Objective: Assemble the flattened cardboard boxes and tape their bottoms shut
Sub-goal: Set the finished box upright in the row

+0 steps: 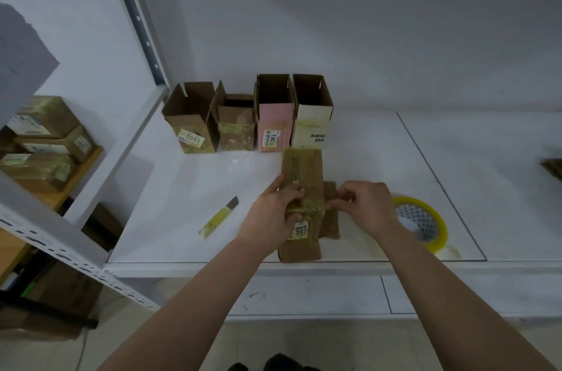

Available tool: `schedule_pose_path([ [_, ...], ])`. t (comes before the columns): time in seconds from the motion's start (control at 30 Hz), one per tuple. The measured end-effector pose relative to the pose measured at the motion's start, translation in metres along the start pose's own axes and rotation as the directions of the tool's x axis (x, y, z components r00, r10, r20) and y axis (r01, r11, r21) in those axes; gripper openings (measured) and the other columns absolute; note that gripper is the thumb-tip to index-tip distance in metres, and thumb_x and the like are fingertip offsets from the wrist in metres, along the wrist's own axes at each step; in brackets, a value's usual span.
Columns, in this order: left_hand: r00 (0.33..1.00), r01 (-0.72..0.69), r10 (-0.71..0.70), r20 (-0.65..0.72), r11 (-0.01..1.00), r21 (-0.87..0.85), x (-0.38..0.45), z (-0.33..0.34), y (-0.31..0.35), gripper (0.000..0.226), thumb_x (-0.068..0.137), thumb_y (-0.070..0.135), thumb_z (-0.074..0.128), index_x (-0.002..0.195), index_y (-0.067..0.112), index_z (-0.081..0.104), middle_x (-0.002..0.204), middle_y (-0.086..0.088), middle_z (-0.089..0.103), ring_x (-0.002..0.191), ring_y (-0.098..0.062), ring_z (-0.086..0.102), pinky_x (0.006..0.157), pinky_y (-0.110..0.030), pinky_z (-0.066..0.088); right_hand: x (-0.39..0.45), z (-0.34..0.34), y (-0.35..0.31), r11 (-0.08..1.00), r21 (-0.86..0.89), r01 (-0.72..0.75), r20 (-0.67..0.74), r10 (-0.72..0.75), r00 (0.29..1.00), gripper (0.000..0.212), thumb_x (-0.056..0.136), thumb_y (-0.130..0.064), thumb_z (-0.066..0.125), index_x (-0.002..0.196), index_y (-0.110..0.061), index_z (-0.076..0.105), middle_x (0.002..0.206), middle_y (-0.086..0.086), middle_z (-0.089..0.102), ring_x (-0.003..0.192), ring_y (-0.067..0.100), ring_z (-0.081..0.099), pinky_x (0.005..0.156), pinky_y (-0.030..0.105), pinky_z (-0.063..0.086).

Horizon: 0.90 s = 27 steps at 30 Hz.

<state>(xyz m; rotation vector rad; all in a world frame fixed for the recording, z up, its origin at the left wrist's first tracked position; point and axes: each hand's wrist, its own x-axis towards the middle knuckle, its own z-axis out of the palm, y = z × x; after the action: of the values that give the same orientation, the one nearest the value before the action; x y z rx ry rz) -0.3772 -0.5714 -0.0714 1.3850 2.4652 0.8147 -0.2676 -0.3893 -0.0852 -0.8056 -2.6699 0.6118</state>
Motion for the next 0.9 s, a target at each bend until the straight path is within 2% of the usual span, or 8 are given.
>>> schedule_pose_path([
  [0.17,0.994,0.109,-0.108,-0.019,0.993,0.044,0.006,0.0,0.022,0.053,0.083,0.056,0.064,0.12,0.019,0.056,0.128,0.001,0.053,0.134,-0.021,0.037,0.104,-0.035,0.043,0.004,-0.017,-0.004,0.994,0.103,-0.039,0.027,0.036,0.999,0.046,0.09,-0.023,0.069,0.133,-0.021,0.053,0.114,-0.003,0.064,0.077,0.012,0.057,0.087,0.033,0.049],
  [0.3,0.939,0.333,-0.31,-0.149,0.927,0.17,0.02,0.009,0.048,0.089,0.076,0.072,0.059,0.133,0.009,0.033,0.139,-0.011,0.028,0.135,-0.031,0.028,0.097,-0.041,0.048,0.001,-0.018,-0.013,0.987,0.161,-0.011,0.012,0.009,1.0,0.039,0.095,-0.016,0.061,0.133,-0.019,0.054,0.12,0.003,0.062,0.081,0.013,0.056,0.082,0.027,0.045],
  [0.43,0.92,0.389,-0.382,-0.093,0.919,0.072,0.025,0.01,0.044,0.084,0.076,0.062,0.066,0.129,0.009,0.031,0.124,-0.01,0.038,0.117,-0.03,0.047,0.09,-0.039,0.048,-0.001,-0.025,-0.013,0.996,0.088,0.011,0.009,-0.011,1.0,0.043,0.095,-0.016,0.061,0.136,-0.021,0.051,0.124,0.003,0.061,0.091,0.015,0.056,0.087,0.031,0.046],
  [0.6,0.984,0.163,-0.137,-0.11,0.947,0.276,0.029,-0.015,0.031,0.065,0.07,0.052,0.066,0.117,0.016,0.039,0.113,-0.002,0.048,0.108,-0.025,0.05,0.094,-0.037,0.037,0.007,-0.047,-0.031,0.947,-0.26,0.187,0.11,-0.164,0.98,0.086,0.086,-0.034,0.071,0.153,-0.026,0.017,0.155,0.005,0.028,0.139,0.027,0.028,0.109,0.039,0.027],
  [0.7,0.998,-0.048,0.056,-0.019,0.959,0.279,0.032,-0.034,0.026,0.059,0.068,0.047,0.071,0.112,0.023,0.04,0.114,0.004,0.048,0.113,-0.02,0.045,0.099,-0.035,0.026,0.013,-0.056,-0.049,0.891,-0.306,0.334,0.291,-0.247,0.924,0.104,0.078,-0.044,0.075,0.154,-0.028,0.005,0.162,0.001,0.011,0.149,0.022,0.007,0.116,0.044,0.008],
  [0.77,0.984,-0.168,0.179,-0.012,0.942,0.291,0.033,-0.04,0.022,0.056,0.069,0.048,0.07,0.112,0.024,0.044,0.122,0.006,0.051,0.124,-0.02,0.039,0.111,-0.04,0.016,0.016,-0.055,-0.057,0.889,-0.284,0.36,0.322,-0.266,0.909,0.103,0.074,-0.05,0.076,0.151,-0.029,0.012,0.154,0.002,0.031,0.142,0.022,0.027,0.114,0.043,0.011],
  [0.83,0.967,-0.185,0.228,-0.112,0.935,0.303,0.032,-0.042,0.017,0.05,0.073,0.041,0.065,0.117,0.022,0.049,0.135,0.004,0.048,0.135,-0.025,0.031,0.116,-0.051,0.011,0.016,-0.055,-0.062,0.913,-0.259,0.314,0.2,-0.268,0.943,0.092,0.071,-0.059,0.073,0.144,-0.028,0.024,0.135,-0.001,0.053,0.121,0.021,0.051,0.103,0.037,0.029],
  [0.9,0.937,-0.106,0.172,-0.304,0.969,0.222,0.029,-0.04,0.012,0.049,0.076,0.029,0.059,0.122,0.014,0.054,0.139,-0.006,0.047,0.134,-0.033,0.035,0.113,-0.05,0.025,0.014,-0.056,-0.067,0.966,-0.18,0.186,0.046,-0.181,0.983,0.083,0.071,-0.066,0.069,0.135,-0.026,0.034,0.116,-0.001,0.06,0.1,0.022,0.06,0.081,0.032,0.041],
])
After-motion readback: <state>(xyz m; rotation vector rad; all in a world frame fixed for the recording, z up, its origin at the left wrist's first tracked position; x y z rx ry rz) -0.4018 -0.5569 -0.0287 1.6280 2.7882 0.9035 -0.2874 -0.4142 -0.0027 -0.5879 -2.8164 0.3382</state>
